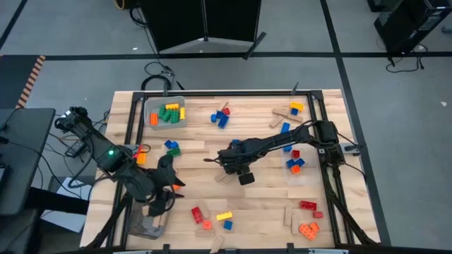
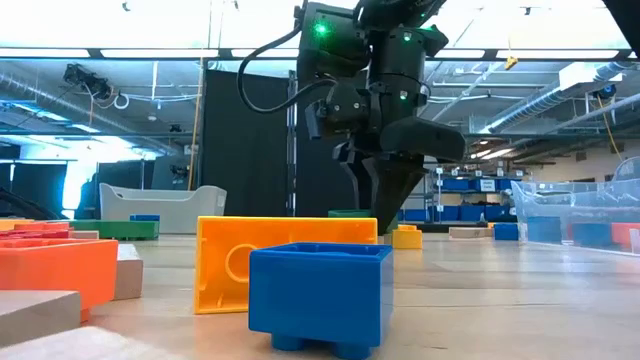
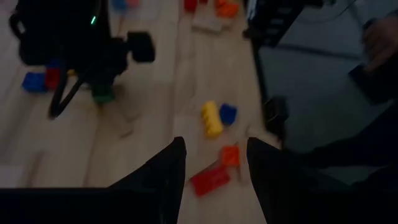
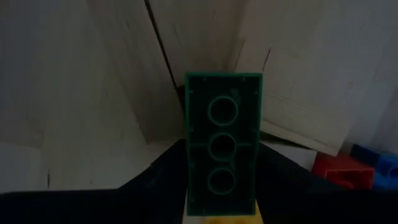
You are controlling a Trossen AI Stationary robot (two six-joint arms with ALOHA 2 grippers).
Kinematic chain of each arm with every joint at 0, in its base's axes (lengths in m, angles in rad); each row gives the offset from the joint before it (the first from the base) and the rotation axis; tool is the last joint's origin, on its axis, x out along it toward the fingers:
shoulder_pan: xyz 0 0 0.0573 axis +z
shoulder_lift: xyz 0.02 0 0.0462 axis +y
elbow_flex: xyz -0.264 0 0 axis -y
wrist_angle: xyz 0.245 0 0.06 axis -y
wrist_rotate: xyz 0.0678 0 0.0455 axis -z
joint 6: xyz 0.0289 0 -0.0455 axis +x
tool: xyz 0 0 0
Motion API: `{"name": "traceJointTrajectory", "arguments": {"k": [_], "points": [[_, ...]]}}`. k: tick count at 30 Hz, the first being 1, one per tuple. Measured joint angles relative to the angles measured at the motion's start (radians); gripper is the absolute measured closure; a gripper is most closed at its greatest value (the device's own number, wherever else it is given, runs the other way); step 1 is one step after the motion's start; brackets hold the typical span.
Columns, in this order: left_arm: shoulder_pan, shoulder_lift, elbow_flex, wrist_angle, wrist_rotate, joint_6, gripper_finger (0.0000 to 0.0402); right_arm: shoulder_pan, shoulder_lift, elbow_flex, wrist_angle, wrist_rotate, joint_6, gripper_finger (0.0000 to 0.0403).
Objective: Sort blocks by size
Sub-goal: Put the large green game piece into the gray bin
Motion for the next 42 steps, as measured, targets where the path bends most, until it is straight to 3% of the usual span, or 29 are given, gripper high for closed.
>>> {"name": "traceJointTrajectory", "arguments": {"k": [6, 13, 18, 24, 29, 36, 39, 42], "points": [[0.000, 0.000, 0.000, 0.109, -0.025, 0.000, 0.0224, 0.001, -0.047, -0.001, -0.066, 0.001, 0.086, 0.0252], [0.017, 0.005, 0.000, 0.126, -0.232, -0.002, 0.0224, 0.010, -0.215, -0.001, -0.122, 0.010, 0.208, 0.0252], [0.127, 0.017, 0.000, 0.127, -0.341, -0.085, 0.0224, 0.034, -0.405, -0.001, -0.173, 0.092, 0.289, 0.0252], [0.354, 0.053, 0.000, 0.108, -0.258, -0.183, 0.0224, 0.054, -0.606, 0.000, -0.177, 0.140, 0.426, 0.0252], [0.574, 0.086, 0.000, 0.001, -0.139, -0.174, 0.0224, 0.056, -0.679, 0.000, -0.177, 0.168, 0.494, 0.0252], [0.816, 0.100, -0.037, -0.055, 0.019, 0.159, 0.0224, 0.056, -0.659, 0.000, -0.185, 0.169, 0.519, 0.0252], [0.889, 0.099, -0.104, -0.042, 0.049, 0.293, 0.0224, 0.056, -0.647, 0.000, -0.179, 0.168, 0.522, 0.0252], [0.949, 0.094, -0.197, 0.048, 0.144, 0.403, 0.0224, 0.046, -0.635, 0.000, -0.139, 0.171, 0.524, 0.0252]]}}
